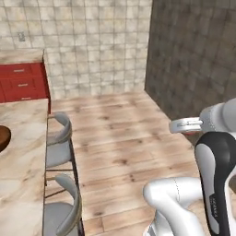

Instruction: Retrieve the kiwi and peach from the fridge and place them into the bowl on the dining table.

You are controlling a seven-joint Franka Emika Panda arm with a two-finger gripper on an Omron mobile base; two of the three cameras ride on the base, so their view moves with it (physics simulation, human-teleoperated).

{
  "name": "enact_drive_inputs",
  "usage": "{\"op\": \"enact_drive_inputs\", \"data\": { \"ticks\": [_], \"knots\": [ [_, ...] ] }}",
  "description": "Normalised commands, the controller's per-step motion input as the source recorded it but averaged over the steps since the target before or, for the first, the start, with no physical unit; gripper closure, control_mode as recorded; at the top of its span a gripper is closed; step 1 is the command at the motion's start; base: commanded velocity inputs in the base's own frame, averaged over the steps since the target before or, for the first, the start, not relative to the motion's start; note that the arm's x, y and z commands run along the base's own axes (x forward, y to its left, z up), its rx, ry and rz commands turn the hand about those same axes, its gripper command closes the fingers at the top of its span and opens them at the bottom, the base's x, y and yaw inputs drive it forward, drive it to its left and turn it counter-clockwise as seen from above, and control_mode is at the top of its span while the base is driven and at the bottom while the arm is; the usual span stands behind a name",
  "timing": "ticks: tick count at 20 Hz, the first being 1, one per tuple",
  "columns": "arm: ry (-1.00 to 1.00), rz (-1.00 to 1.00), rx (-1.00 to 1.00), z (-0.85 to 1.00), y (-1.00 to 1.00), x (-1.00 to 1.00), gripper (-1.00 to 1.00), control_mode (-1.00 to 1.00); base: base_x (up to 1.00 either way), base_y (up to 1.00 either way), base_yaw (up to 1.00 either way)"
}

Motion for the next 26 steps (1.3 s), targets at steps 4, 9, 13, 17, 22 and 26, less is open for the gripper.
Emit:
{"op": "enact_drive_inputs", "data": {
  "ticks": [4,9,13,17,22,26],
  "knots": [
    [0.00,0.00,0.00,0.00,0.00,0.00,1.00,1.00,0.97,-0.07,0.60],
    [0.00,0.00,0.00,0.00,0.00,0.00,1.00,1.00,0.95,0.00,0.72],
    [0.00,0.00,0.00,0.00,0.00,0.00,1.00,1.00,0.95,0.00,0.78],
    [0.00,0.00,0.00,0.00,0.00,0.00,1.00,1.00,0.78,0.00,0.81],
    [0.00,0.00,0.00,0.00,0.00,0.00,1.00,1.00,0.62,0.00,0.84],
    [0.00,0.00,0.00,0.00,0.00,0.00,1.00,1.00,0.68,0.00,0.81]
  ]
}}
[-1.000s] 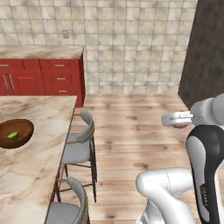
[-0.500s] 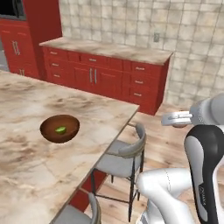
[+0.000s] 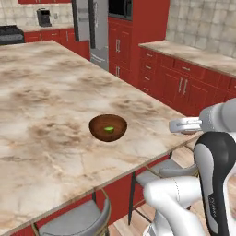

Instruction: Retrieve the kiwi and peach from the fridge and place them into the bowl on the dining table.

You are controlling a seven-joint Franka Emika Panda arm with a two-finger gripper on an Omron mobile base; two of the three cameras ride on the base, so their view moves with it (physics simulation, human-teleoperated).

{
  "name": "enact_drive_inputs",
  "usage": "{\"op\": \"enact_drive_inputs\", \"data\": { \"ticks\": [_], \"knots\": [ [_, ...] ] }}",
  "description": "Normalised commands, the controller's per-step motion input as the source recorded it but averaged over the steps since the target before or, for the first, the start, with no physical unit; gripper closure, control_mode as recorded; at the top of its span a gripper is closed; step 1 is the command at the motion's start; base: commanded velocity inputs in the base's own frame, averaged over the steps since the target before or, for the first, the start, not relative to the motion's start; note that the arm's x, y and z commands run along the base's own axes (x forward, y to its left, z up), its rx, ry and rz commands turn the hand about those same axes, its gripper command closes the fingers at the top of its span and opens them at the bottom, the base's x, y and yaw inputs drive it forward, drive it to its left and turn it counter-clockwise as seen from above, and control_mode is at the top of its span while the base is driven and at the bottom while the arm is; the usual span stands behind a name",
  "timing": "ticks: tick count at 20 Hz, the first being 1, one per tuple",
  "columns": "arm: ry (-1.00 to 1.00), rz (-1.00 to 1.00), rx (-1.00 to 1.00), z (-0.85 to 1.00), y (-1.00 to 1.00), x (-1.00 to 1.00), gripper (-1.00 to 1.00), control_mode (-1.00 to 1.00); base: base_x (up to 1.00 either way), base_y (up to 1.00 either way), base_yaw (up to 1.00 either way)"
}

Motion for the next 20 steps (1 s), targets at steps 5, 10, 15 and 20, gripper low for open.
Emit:
{"op": "enact_drive_inputs", "data": {
  "ticks": [5,10,15,20],
  "knots": [
    [0.00,0.00,0.00,0.00,0.00,0.00,1.00,1.00,0.94,-0.01,0.67],
    [0.00,0.00,0.00,0.00,0.00,0.00,1.00,1.00,1.00,-0.01,0.42],
    [0.00,0.00,0.00,0.00,0.00,0.00,1.00,1.00,0.85,0.00,0.20],
    [0.03,0.00,0.00,0.00,0.01,0.20,1.00,-1.00,0.44,0.00,0.00]
  ]
}}
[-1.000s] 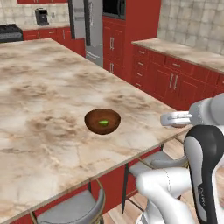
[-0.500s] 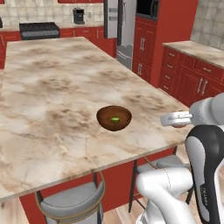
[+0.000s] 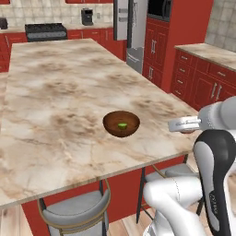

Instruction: Retrieve the kiwi and peach from the fridge and place them into the bowl on the dining table.

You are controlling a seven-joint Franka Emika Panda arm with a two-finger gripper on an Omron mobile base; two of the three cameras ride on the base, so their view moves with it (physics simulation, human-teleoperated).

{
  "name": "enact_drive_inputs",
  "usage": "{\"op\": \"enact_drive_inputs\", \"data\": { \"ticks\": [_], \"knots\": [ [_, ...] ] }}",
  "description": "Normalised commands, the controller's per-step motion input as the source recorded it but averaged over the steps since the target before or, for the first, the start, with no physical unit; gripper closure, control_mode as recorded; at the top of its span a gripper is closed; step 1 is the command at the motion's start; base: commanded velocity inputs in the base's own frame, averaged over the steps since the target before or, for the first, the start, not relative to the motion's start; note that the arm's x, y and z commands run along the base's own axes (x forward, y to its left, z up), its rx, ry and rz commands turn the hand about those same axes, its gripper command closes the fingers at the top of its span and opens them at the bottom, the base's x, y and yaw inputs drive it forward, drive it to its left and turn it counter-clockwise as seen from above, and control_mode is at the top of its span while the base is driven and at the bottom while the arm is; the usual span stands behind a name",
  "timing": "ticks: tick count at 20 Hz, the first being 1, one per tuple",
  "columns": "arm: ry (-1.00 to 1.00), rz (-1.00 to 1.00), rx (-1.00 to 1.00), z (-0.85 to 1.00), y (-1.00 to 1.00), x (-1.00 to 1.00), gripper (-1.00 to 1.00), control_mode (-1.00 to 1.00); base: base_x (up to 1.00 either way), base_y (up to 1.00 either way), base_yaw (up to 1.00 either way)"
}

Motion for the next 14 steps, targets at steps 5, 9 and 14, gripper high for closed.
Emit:
{"op": "enact_drive_inputs", "data": {
  "ticks": [5,9,14],
  "knots": [
    [0.23,0.01,0.00,-0.06,0.05,1.00,1.00,-1.00,0.00,0.00,0.00],
    [0.27,0.05,0.00,-0.23,0.10,1.00,1.00,-1.00,0.00,0.00,0.00],
    [0.26,0.09,0.00,-0.48,0.22,0.99,1.00,-1.00,0.00,0.00,0.00]
  ]
}}
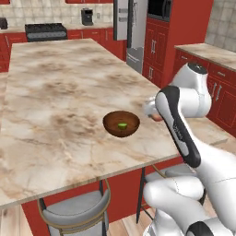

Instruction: Retrieve the kiwi and peach from the fridge and place them into the bowl on the dining table.

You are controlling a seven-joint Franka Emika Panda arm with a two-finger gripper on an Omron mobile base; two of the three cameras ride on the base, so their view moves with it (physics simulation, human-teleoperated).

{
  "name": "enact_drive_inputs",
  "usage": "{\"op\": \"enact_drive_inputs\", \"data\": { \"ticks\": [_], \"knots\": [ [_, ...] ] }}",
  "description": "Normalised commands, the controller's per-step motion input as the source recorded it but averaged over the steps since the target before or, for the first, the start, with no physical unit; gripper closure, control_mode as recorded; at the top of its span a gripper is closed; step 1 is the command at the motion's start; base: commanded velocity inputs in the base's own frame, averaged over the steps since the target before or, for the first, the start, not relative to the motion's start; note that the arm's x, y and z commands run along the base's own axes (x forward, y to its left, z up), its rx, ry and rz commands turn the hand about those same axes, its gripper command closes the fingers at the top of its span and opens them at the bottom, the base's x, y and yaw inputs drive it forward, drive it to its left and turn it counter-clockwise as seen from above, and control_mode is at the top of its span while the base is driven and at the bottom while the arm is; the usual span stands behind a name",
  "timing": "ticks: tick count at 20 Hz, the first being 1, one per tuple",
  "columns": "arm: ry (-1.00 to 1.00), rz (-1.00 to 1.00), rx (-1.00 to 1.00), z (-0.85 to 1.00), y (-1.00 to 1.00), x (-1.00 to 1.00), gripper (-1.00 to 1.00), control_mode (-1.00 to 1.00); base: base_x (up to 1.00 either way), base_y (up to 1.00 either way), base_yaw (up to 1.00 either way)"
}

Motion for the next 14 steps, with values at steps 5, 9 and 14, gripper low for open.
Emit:
{"op": "enact_drive_inputs", "data": {
  "ticks": [5,9,14],
  "knots": [
    [0.15,0.11,0.00,-0.69,0.40,1.00,1.00,-1.00,0.00,0.00,0.00],
    [0.09,0.08,0.00,-0.61,0.24,0.99,1.00,-1.00,0.00,0.00,0.00],
    [0.00,0.00,0.00,-0.31,0.01,0.90,1.00,-1.00,0.00,0.00,0.00]
  ]
}}
